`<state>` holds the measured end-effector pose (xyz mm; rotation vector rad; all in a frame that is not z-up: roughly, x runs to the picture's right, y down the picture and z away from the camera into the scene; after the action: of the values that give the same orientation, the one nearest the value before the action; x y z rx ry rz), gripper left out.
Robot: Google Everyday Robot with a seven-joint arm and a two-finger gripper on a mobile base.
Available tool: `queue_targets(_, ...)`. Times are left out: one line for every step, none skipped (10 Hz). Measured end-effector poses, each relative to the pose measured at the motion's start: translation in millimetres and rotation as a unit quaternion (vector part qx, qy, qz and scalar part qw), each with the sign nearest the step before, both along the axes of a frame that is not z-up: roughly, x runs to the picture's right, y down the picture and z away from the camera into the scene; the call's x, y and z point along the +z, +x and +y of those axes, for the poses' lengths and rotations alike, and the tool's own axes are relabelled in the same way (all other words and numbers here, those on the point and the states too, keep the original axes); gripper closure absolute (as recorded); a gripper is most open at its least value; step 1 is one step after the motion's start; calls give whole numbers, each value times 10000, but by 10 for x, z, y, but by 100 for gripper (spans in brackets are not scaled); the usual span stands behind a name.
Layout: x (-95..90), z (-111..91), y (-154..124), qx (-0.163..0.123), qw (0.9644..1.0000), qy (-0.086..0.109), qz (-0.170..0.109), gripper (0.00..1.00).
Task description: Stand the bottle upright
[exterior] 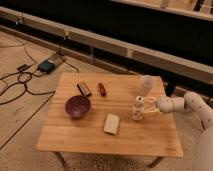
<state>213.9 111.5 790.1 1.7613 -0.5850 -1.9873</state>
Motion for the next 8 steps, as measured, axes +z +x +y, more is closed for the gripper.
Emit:
queue_targets(8, 5, 3, 29, 10000, -5, -19, 100)
queue_targets(14, 7, 4, 62, 10000, -11, -41, 100)
queue_targets(20, 10, 5, 88, 9999, -18, -57, 100)
queue_targets(28, 14, 9, 155, 9998, -50, -88, 100)
queue_targets(28, 7, 13, 205, 9997, -71, -109, 98)
queue_targets(34, 7, 21, 271, 9995, -100, -136, 89)
queue_targets(41, 8, 33, 321, 9993, -117, -151, 76)
queue_targets(46, 12, 40, 343, 9992, -123, -157, 67)
